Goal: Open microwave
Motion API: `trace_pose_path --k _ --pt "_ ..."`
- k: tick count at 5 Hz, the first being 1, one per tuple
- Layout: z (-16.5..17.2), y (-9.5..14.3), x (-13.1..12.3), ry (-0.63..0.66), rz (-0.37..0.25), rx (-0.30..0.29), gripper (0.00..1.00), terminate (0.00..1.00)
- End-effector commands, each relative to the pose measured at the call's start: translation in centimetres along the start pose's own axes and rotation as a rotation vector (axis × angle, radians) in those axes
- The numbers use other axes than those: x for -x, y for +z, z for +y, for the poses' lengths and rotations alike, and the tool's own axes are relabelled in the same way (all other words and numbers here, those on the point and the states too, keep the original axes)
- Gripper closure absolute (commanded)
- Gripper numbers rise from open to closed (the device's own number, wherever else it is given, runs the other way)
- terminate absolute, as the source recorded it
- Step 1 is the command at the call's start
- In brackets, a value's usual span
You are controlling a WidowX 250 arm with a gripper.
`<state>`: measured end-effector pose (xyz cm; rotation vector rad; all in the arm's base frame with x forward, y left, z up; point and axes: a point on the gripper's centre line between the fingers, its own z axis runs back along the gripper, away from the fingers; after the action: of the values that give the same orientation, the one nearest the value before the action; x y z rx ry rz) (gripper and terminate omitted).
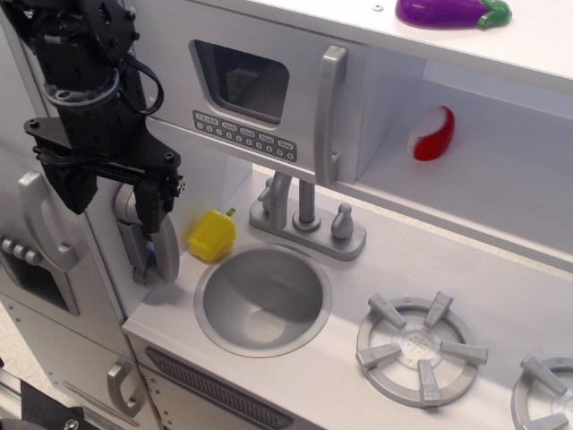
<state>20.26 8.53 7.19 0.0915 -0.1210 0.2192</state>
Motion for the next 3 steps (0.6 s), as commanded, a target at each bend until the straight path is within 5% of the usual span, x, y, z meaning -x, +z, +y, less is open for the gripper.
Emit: trace_pose_path --k 1,3 --pt "0.0 0.0 0.0 0.0 0.0 0.0 0.0 0.0" --pt "-5.4 2.3 -4.6 -0.06 -0.098 0.113 0.0 0.0"
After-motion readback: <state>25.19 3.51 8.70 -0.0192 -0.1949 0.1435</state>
